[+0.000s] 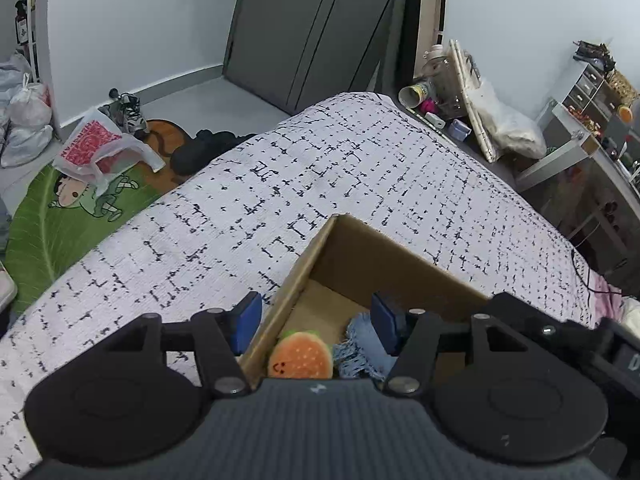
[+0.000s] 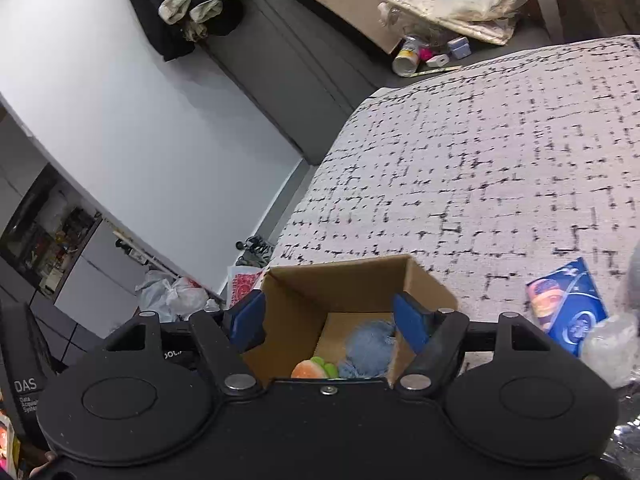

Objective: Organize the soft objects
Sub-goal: 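Open both tools to drop the plushes into the box and withdraw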

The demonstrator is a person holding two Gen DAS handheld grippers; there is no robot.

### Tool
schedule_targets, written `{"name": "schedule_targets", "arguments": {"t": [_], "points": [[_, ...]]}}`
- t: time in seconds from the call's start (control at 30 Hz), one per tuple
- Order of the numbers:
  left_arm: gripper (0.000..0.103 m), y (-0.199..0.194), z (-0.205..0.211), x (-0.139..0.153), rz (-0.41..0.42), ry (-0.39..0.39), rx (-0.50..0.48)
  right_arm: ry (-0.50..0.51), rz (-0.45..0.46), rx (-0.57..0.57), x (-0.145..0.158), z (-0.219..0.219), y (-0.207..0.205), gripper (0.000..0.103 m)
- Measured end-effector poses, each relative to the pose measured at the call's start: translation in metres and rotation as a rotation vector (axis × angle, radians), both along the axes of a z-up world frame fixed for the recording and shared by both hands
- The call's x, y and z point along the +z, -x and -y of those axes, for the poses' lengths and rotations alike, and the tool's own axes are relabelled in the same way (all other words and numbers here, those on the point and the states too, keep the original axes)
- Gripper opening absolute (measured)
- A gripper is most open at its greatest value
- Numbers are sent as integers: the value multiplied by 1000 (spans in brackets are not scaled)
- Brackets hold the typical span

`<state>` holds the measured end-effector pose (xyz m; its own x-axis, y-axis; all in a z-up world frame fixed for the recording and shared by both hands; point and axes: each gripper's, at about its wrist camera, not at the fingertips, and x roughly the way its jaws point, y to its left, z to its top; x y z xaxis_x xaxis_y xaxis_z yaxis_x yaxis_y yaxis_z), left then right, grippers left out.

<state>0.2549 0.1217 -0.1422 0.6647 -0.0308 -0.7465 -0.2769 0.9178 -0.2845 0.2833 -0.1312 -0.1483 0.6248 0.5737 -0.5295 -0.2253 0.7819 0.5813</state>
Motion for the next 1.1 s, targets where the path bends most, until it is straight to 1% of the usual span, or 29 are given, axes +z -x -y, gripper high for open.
{"name": "schedule_targets", "arguments": {"t": [0.03,0.07,0.1,0.17,0.33,0.4,0.47,0.63,0.73,0.83,0.87,1.0,1.1], "points": [[61,1,1,2,-4,-9,-1,6,4,-9,2,2,3,77],[66,3,2,4,-5,-20,-2,9,9,-18,5,6,6,82],[69,5,2,6,-2,-27,-1,9,14,-27,8,9,9,85],[77,10,5,10,8,-45,-3,13,24,-34,15,15,14,86],[80,22,11,19,-17,-22,0,45,18,-28,26,27,28,88],[82,29,15,24,-18,-18,2,57,14,-22,30,31,33,92],[88,37,19,28,-19,-19,14,68,15,-17,35,37,40,94],[90,57,29,36,-31,-14,10,77,20,-9,48,55,55,98],[96,68,37,43,-29,-4,-5,89,26,-15,54,66,63,99],[100,79,45,52,-20,3,-17,88,31,-19,60,78,71,99],[102,81,47,55,-16,-2,-20,88,36,-23,62,82,73,103],[102,93,59,68,1,-8,-28,90,57,-39,69,97,82,103],[102,101,66,74,1,21,-31,47,49,-37,68,111,91,103]]}}
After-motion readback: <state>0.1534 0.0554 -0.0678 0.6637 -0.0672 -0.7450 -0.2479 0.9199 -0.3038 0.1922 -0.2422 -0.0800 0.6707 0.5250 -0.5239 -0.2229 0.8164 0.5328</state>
